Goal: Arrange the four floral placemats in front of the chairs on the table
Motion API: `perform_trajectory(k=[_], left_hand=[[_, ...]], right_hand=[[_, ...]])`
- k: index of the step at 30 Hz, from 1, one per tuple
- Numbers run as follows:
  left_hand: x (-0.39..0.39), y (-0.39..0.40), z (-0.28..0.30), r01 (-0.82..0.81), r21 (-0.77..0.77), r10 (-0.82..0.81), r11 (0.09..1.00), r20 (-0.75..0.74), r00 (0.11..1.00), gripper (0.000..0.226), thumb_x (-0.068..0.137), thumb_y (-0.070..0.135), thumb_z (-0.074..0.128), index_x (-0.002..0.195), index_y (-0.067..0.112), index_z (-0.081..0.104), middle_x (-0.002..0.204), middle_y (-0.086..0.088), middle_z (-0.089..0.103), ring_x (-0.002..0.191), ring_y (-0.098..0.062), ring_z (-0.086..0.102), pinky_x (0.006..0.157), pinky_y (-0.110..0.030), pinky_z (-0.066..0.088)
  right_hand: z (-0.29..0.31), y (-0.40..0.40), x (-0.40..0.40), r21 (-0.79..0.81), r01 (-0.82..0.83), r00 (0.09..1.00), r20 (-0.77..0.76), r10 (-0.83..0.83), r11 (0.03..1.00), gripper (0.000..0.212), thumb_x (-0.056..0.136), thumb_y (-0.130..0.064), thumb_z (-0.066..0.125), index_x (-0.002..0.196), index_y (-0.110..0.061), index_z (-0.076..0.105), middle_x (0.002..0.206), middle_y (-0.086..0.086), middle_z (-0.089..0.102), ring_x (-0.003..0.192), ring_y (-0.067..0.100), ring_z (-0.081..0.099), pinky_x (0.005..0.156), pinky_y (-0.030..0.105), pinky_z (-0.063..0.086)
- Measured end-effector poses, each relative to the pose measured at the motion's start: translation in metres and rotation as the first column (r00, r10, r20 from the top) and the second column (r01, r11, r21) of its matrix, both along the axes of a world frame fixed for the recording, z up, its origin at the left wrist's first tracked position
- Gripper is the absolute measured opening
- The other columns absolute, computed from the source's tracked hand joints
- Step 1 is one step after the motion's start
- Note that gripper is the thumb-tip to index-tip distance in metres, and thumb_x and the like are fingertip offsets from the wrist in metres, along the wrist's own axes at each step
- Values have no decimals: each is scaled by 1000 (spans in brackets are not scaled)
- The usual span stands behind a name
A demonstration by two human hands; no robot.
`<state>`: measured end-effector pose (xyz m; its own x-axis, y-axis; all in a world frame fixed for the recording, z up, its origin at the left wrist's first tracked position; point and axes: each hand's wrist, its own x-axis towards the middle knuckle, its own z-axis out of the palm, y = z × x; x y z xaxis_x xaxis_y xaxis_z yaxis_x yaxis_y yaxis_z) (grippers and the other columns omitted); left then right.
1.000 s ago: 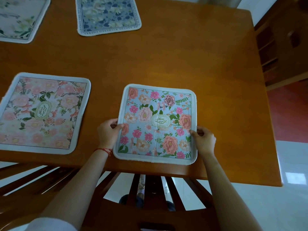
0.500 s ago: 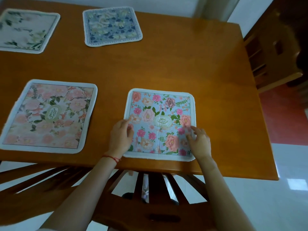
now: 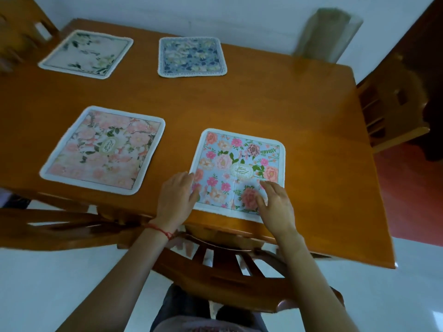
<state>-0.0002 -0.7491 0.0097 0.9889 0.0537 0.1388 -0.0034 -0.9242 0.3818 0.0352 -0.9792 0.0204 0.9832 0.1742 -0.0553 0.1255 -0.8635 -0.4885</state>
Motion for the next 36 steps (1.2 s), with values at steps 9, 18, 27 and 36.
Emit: perform_trajectory(k=[9,18,27,36], left_hand=[[-77,4,24,-273,51,274,961,-23,961,44,92,28,51,126,1,50,127,-20,54,121,-36,47,100,-45,38],[-157,47,45,-486,130,481,864,66,874,41,88,27,57,117,-1,57,117,-23,61,109,-40,56,91,-50,45],[-260,116,50,-669,155,661,727,104,743,42,86,33,48,111,2,61,110,-20,65,101,-36,62,87,-47,48],[-379,216,43,-788,236,795,569,88,600,44,80,26,68,116,2,59,116,-21,63,108,-39,59,90,-51,46]], right_hand=[[21,17,-32,33,-234,967,113,229,972,40,92,-21,51,129,-6,50,133,13,51,125,27,43,103,37,36],[39,91,-63,44,-461,878,165,449,886,37,91,-20,52,126,-5,53,131,15,52,123,30,45,102,41,37],[50,204,-123,-1,-683,707,251,661,731,38,88,-26,48,116,-3,58,116,18,60,106,36,56,88,43,48],[52,341,-223,-65,-830,523,255,813,554,37,92,-32,40,119,-11,56,118,12,62,103,28,59,89,37,50]])
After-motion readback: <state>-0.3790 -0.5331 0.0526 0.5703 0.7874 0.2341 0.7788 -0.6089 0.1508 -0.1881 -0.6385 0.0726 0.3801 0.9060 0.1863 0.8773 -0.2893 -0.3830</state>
